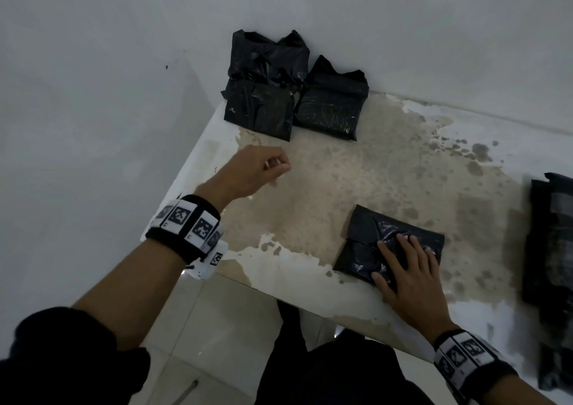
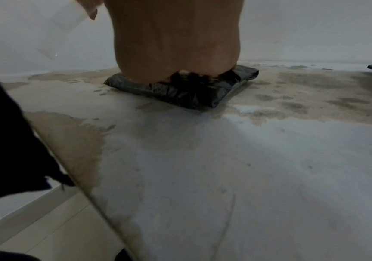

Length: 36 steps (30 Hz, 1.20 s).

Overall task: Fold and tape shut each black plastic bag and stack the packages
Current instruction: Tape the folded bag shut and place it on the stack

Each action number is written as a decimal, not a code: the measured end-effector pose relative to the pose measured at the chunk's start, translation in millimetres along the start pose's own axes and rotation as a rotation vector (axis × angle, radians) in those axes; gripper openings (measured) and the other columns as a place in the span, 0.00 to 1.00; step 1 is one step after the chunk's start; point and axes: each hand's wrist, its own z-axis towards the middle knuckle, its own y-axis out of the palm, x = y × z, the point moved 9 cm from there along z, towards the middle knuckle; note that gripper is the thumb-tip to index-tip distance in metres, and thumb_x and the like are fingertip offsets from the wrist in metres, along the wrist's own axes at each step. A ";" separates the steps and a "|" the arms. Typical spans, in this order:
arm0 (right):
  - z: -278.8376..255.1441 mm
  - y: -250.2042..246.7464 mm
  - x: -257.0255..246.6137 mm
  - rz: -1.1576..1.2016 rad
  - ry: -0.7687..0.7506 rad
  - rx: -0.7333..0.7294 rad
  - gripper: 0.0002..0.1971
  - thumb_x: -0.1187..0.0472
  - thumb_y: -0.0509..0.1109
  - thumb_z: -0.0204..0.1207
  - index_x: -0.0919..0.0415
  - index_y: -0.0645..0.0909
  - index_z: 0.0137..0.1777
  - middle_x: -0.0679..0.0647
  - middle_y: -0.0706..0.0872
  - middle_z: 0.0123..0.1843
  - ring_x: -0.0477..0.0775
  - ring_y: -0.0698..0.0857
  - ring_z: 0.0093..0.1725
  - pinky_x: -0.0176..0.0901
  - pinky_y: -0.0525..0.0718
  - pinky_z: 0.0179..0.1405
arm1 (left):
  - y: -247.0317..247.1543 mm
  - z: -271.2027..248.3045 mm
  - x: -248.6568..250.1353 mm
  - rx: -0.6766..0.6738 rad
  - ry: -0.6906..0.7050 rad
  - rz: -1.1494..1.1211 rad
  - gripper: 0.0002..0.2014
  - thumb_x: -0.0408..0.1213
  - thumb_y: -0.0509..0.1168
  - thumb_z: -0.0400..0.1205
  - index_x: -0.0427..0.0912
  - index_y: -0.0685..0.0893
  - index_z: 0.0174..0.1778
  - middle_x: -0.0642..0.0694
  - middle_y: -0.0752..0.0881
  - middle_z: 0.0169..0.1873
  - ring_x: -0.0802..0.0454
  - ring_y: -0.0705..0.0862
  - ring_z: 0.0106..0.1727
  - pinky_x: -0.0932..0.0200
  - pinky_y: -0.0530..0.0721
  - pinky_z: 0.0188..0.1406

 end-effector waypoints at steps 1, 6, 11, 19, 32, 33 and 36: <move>0.6 -1.7 -1.0 0.007 0.001 0.012 0.34 0.36 0.54 0.83 0.56 0.77 0.80 0.66 0.71 0.82 0.72 0.66 0.84 0.73 0.60 0.82 | 4.8 -3.3 13.5 -0.019 0.005 -0.088 0.06 0.42 0.67 0.87 0.45 0.87 0.50 0.51 0.88 0.38 0.61 0.89 0.35 0.64 0.83 0.40; 8.3 -20.4 -1.3 0.053 0.034 0.058 0.29 0.39 0.56 0.83 0.57 0.85 0.71 0.63 0.80 0.70 0.70 0.76 0.74 0.69 0.70 0.73 | 53.4 -17.0 93.4 -0.203 0.019 -0.520 0.05 0.39 0.69 0.86 0.42 0.85 0.54 0.39 0.87 0.46 0.46 0.93 0.43 0.54 0.90 0.45; 20.6 -39.9 3.9 0.337 0.090 0.082 0.25 0.44 0.50 0.89 0.54 0.88 0.55 0.50 0.85 0.54 0.64 0.83 0.54 0.57 0.77 0.54 | 110.4 -12.4 143.0 -0.287 -0.010 -0.824 0.02 0.37 0.67 0.87 0.46 0.83 0.53 0.42 0.86 0.44 0.42 0.88 0.44 0.43 0.90 0.50; 21.6 -64.6 9.4 1.565 0.506 -0.162 0.31 0.40 0.44 0.91 0.57 0.85 0.65 0.47 0.92 0.60 0.44 0.88 0.63 0.46 0.83 0.69 | 181.0 -6.4 133.4 -0.305 -0.334 -1.322 0.05 0.41 0.63 0.89 0.45 0.79 0.49 0.49 0.81 0.36 0.42 0.92 0.43 0.52 0.92 0.45; -5.0 -50.8 85.6 1.418 0.666 0.010 0.08 0.67 0.69 0.85 0.68 0.86 0.59 0.57 0.91 0.43 0.52 0.87 0.39 0.43 0.87 0.40 | 151.4 1.8 62.6 0.121 -0.329 -0.733 0.08 0.39 0.66 0.87 0.40 0.88 0.50 0.44 0.92 0.37 0.48 0.93 0.38 0.59 0.89 0.34; -6.4 -49.0 88.7 1.427 0.684 0.026 0.08 0.67 0.69 0.85 0.68 0.87 0.58 0.57 0.91 0.43 0.52 0.87 0.39 0.44 0.87 0.40 | 152.5 -1.5 59.9 0.133 -0.325 -0.693 0.08 0.40 0.66 0.87 0.42 0.89 0.48 0.45 0.92 0.37 0.51 0.92 0.37 0.61 0.88 0.33; -8.1 -47.2 93.6 1.433 0.713 0.071 0.07 0.68 0.68 0.85 0.67 0.87 0.57 0.58 0.90 0.42 0.51 0.87 0.39 0.44 0.88 0.40 | 158.6 -10.0 51.9 0.180 -0.340 -0.619 0.09 0.42 0.68 0.86 0.45 0.89 0.43 0.48 0.90 0.34 0.57 0.88 0.33 0.59 0.89 0.32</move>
